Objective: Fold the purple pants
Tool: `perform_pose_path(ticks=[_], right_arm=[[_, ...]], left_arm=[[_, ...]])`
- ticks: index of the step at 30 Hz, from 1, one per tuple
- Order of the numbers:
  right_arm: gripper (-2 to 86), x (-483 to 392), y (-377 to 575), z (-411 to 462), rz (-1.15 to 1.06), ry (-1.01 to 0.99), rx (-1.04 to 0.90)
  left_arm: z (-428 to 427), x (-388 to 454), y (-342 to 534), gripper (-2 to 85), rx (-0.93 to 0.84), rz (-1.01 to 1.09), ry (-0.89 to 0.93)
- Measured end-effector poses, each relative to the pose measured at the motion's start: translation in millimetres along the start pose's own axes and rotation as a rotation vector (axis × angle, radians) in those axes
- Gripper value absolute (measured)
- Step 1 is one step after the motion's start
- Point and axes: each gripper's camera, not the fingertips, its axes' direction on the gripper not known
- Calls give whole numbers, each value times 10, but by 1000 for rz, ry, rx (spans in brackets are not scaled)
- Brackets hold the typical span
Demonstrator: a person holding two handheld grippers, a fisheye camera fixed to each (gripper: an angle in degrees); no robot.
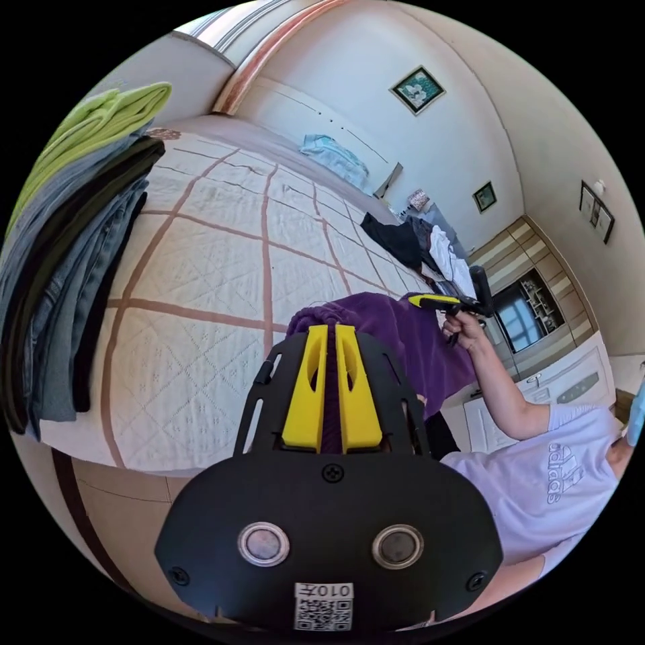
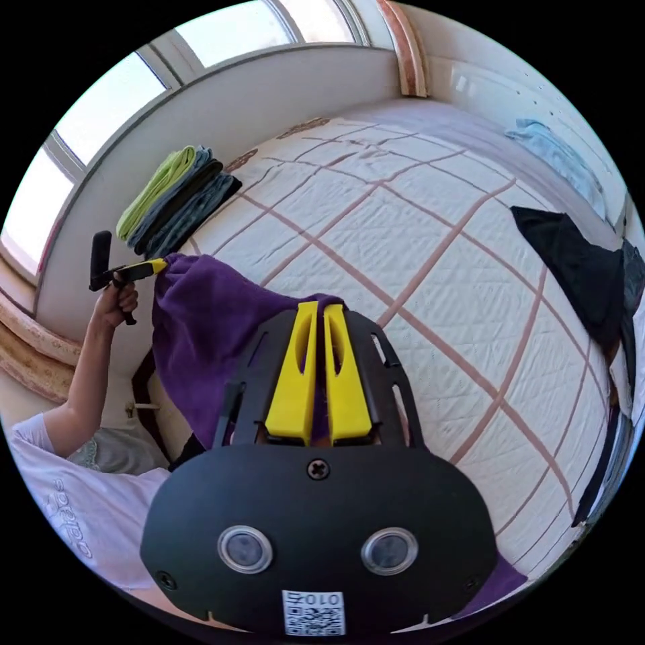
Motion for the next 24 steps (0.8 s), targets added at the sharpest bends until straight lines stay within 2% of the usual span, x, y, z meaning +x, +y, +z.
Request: perform_pose_path(ticks=[1,3,5,9,11,13,15,17,20,22,24], right_arm=[[35,12,-7,56,5,2,-20],[35,33,-2,483,-25,22,-185],[37,53,78,638,-24,9,-213],[55,194,450,140,90,-94,93],[58,173,713,-121,79,-77,174],[60,67,1011,-273,28,-74,181],[61,-229,1471,-271,-79,-39,160],[64,-469,1807,-128,-130,38,139],[72,-701,2230,262,-123,201,108],[73,-677,2363,509,-60,245,83],[71,-520,2454,773,-2,174,28]], left_arm=[[-17,17,5,11,14,-8,-44],[11,-11,7,9,30,-49,-84],[202,-60,0,8,-6,-97,-141],[309,-96,114,10,33,-167,-116],[111,87,267,11,121,-155,-201],[-83,370,404,10,156,-105,-310],[-167,738,532,9,161,-1,-293],[59,1330,676,6,70,203,-281],[649,1817,874,3,-113,361,-344],[936,1849,939,2,-157,333,-345],[1193,1737,958,1,-200,271,-338]])
